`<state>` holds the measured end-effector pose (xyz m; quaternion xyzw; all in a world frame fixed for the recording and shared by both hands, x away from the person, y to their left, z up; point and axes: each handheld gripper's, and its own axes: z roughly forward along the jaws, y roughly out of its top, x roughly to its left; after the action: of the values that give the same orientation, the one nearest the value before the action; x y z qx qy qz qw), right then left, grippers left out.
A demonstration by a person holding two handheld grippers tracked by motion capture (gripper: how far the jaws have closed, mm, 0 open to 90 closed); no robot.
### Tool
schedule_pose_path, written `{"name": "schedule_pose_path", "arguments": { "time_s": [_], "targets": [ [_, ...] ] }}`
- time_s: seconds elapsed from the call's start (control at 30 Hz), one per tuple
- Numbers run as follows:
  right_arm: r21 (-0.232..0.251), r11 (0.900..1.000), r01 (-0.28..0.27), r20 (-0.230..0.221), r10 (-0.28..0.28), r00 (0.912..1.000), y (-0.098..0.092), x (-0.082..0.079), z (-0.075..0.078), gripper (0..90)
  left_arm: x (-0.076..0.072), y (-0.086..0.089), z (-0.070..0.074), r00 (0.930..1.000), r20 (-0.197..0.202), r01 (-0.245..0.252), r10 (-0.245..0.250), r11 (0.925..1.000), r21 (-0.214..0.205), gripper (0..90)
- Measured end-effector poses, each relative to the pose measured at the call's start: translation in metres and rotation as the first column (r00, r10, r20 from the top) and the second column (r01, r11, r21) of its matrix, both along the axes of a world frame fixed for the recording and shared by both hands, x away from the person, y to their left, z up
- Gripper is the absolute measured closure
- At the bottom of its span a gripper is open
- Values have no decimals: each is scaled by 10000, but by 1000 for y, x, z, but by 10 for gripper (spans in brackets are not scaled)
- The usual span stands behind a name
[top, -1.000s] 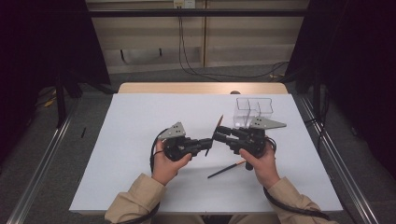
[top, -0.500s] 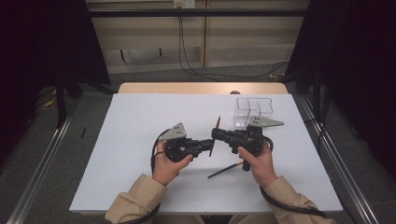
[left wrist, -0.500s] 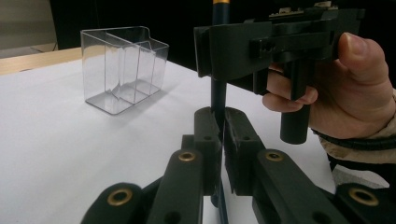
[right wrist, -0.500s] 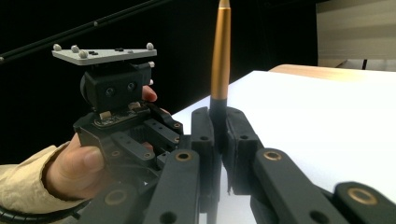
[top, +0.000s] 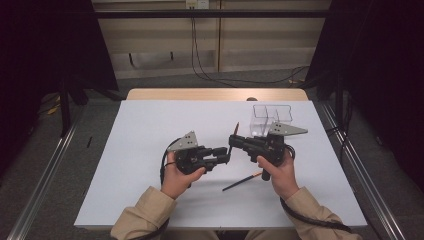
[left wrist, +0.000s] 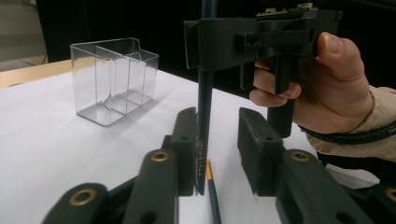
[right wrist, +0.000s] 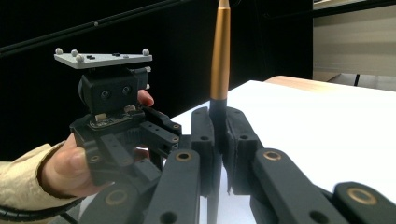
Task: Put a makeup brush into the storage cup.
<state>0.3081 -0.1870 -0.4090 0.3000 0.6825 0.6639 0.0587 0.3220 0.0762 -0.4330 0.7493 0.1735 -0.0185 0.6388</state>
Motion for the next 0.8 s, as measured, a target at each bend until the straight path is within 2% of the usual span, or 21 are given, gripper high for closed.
{"name": "schedule_pose_path", "arguments": {
  "time_s": [0.1, 0.17, 0.27, 0.37, 0.43, 0.57, 0.63, 0.7, 0.8],
  "targets": [
    [-67, 10000, 23, 93, -22, 10000, -1, -1, 1, 836, 0, 1, 0, 10000, -29, -32, 32, 10000, -73, 595],
    [-76, 10000, 24, 122, -23, 9999, -2, -1, 1, 836, 0, 2, 0, 9997, 237, -103, 104, 9999, -72, 527],
    [-152, 9999, 24, 188, -21, 9998, -2, -2, 1, 836, 1, 5, 1, 9992, 347, -213, 209, 9997, 105, 410],
    [-171, 9998, 30, 240, -26, 9997, -2, -2, 2, 836, 2, 8, 2, 9997, 176, -183, 179, 9997, 189, 326],
    [-212, 9998, 28, 281, -22, 9996, -3, -2, 2, 835, 2, 10, 2, 9992, 287, -275, 268, 9993, 267, 263],
    [-303, 9995, 22, 275, -14, 9996, -3, -2, 1, 836, 2, 15, 2, 9977, 516, -463, 450, 9986, 247, 160],
    [-306, 9995, 8, 313, 2, 9995, -3, -2, 1, 835, 2, 19, 3, 9976, 506, -481, 464, 9983, 328, 124],
    [-336, 9994, 4, 327, 7, 9995, -3, -3, 1, 836, 1, 24, 3, 9964, 557, -671, 639, 9960, 588, 103],
    [-360, 9993, -39, 386, 53, 9992, -3, -3, 2, 835, 1, 31, 3, 9952, 719, -716, 662, 9946, 749, 51]
  ]
}}
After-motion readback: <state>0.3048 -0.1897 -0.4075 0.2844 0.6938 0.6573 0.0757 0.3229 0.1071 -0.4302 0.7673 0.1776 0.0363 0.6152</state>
